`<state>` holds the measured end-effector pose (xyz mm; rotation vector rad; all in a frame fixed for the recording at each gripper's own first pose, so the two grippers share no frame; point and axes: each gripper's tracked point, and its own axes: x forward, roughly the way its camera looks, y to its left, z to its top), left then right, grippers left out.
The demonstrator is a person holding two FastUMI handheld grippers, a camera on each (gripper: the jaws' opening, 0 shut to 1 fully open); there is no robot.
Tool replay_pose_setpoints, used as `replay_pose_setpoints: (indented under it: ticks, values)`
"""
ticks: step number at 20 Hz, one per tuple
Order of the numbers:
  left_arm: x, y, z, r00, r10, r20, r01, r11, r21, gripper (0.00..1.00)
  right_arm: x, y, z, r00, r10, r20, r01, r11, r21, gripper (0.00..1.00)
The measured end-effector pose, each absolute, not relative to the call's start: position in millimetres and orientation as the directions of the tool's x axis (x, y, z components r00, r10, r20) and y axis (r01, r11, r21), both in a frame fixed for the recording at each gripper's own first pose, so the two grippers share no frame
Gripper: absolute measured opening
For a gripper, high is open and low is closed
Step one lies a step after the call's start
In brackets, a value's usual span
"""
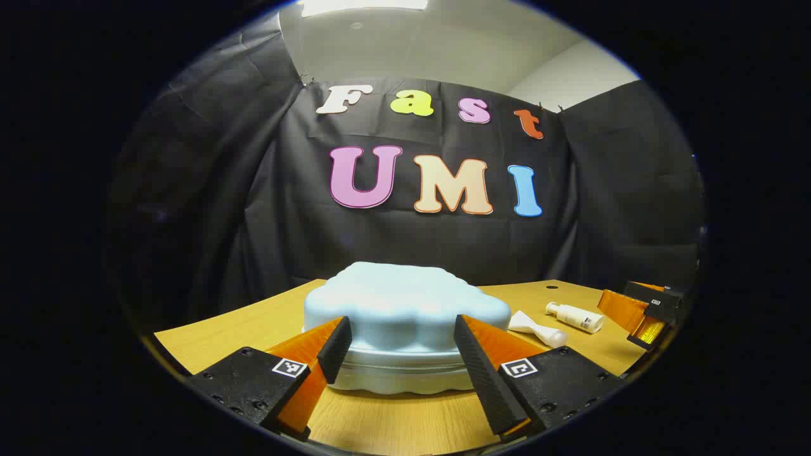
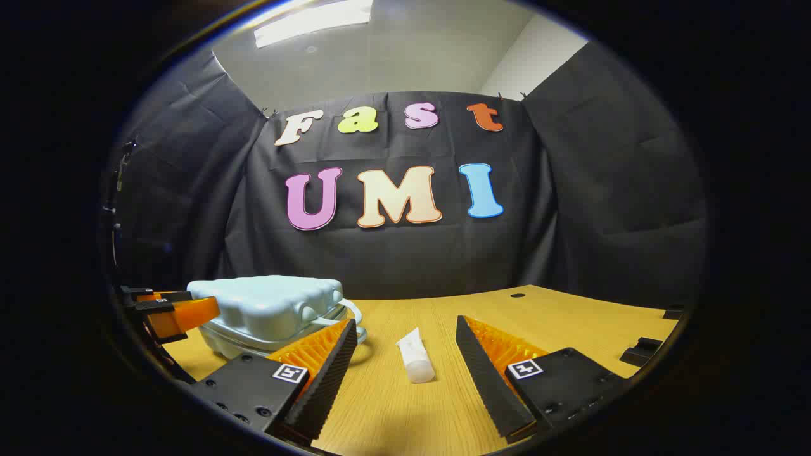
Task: First open the suitcase, pack the skin care products into it, and then close the suitcase.
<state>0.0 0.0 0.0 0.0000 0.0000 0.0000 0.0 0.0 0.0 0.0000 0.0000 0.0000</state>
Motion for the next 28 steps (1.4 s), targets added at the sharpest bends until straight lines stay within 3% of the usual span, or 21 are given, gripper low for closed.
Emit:
replay_pose_setpoints:
  ticks: [28]
  values:
    - [-5,2,11,1.000,0.001,0.012,-0.002,1.000,0.015,0.95,-4,-5,0,1.000,-0.006,-0.007,0.006,1.000,0.009,0.98]
